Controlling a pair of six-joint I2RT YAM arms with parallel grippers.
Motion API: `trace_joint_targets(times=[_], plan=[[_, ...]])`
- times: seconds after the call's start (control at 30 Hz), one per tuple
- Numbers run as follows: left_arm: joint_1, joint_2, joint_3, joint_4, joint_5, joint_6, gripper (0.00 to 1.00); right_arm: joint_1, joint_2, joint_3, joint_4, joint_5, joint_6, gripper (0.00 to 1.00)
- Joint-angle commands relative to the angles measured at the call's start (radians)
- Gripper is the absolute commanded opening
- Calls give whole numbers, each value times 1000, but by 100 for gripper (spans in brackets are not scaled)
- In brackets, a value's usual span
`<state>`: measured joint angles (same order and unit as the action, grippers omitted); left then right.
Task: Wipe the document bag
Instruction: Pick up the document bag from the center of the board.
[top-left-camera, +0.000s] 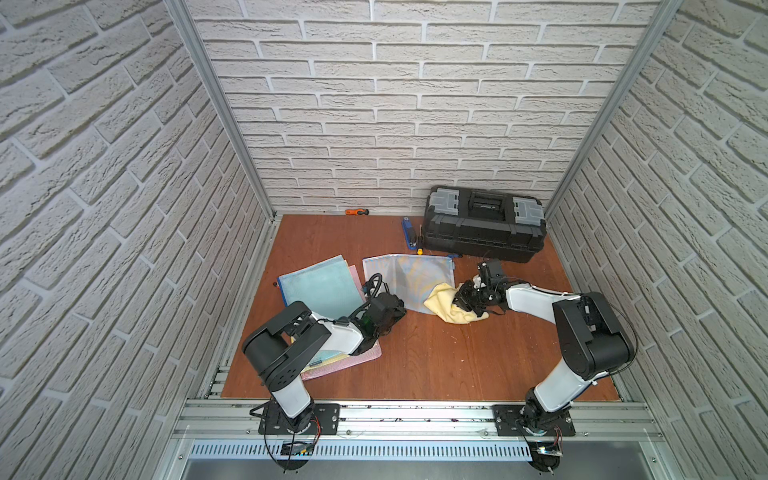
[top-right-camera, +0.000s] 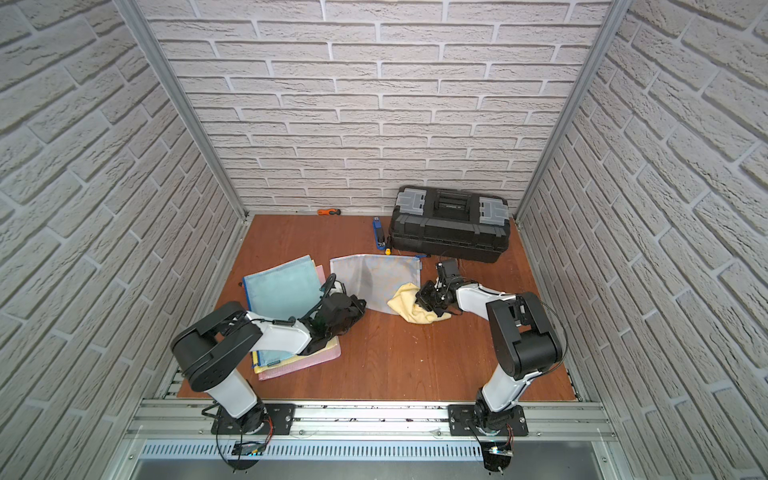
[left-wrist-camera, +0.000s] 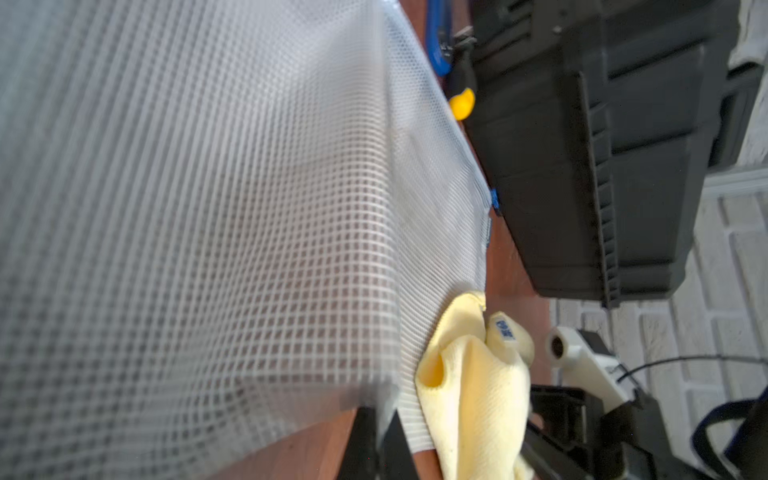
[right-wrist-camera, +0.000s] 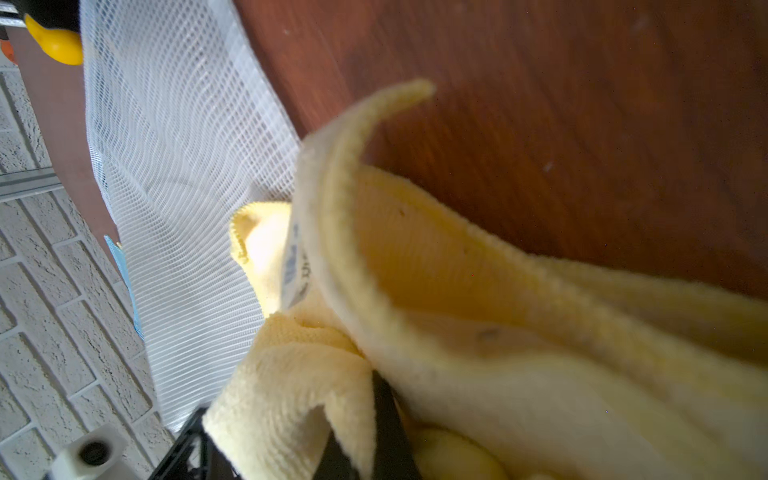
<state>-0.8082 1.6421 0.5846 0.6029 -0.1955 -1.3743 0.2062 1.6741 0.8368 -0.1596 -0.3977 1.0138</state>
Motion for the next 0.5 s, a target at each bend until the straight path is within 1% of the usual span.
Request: trace_joint_targets(times=[0.0, 0.1, 0.17, 0.2, 0.27, 0.37, 0.43, 0.47], plan=[[2, -39, 40, -107, -24, 90, 0, 6, -32, 24, -34, 18, -30, 2], [5, -35, 81, -138, 18, 132, 0, 6, -57, 26, -44, 5, -38, 3], [10, -38, 122, -189, 56, 167, 0, 6, -90, 32, -71, 4, -50, 6], [14, -43, 150, -229, 77, 194, 0, 6, -111, 43, -106, 8, -67, 10], [27, -60, 221, -347, 107, 263, 0, 6, -155, 72, -179, 20, -103, 15], [69, -90, 359, -604, 109, 406, 0, 6, -242, 101, -273, 64, -132, 16], [126, -101, 439, -765, 112, 485, 0, 6, -301, 104, -295, 73, -130, 16], [159, -105, 463, -810, 130, 512, 0, 6, -318, 107, -302, 73, -131, 16]])
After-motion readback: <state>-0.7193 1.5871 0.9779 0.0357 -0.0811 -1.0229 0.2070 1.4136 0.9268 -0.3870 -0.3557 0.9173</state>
